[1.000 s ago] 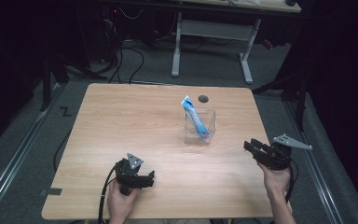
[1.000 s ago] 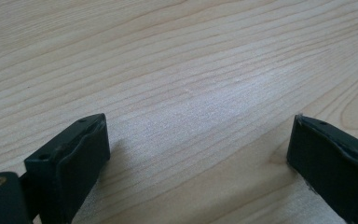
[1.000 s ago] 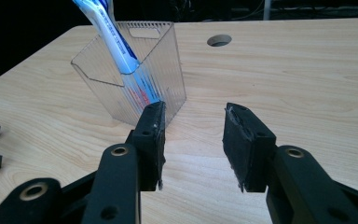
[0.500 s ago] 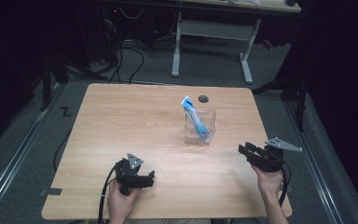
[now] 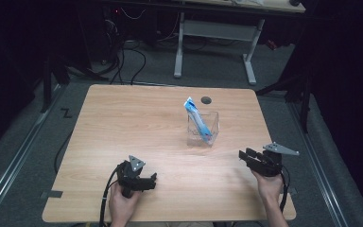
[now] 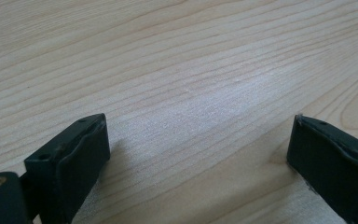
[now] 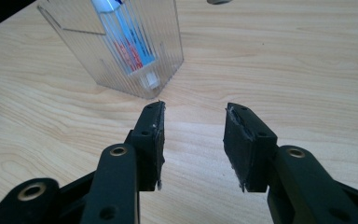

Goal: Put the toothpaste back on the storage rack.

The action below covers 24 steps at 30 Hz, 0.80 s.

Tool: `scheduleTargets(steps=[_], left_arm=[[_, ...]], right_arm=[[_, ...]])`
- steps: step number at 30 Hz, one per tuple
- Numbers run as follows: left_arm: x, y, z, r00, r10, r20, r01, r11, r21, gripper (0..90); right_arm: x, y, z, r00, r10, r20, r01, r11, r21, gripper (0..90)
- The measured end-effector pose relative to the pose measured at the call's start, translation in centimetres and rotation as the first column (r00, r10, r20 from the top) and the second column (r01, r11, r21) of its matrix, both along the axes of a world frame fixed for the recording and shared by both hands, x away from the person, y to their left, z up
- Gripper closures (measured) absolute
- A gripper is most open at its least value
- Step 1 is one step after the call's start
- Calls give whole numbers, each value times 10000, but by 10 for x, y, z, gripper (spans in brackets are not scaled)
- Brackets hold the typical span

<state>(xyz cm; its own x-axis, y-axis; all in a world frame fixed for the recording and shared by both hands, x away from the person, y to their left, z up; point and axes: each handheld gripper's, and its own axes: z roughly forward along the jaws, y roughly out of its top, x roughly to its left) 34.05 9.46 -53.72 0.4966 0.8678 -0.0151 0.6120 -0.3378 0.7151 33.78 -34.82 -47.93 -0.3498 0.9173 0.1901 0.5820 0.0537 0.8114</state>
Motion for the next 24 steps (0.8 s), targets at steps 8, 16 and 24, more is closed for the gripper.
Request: scheduleTargets(steps=[8, 16, 24], left_arm=[[0, 0, 0, 10000, 2, 0, -2, 10000, -3, 59], [0, 0, 0, 10000, 1, 1, -1, 10000, -1, 59], [0, 0, 0, 10000, 2, 1, -2, 10000, 0, 59]], right_arm=[[2, 4, -12, 9994, -38, -336, 32, 9998, -174, 572], [4, 7, -21, 9984, 29, -562, -51, 9992, -393, 564], [8, 14, -28, 9973, 85, -724, -130, 9980, -613, 552]])
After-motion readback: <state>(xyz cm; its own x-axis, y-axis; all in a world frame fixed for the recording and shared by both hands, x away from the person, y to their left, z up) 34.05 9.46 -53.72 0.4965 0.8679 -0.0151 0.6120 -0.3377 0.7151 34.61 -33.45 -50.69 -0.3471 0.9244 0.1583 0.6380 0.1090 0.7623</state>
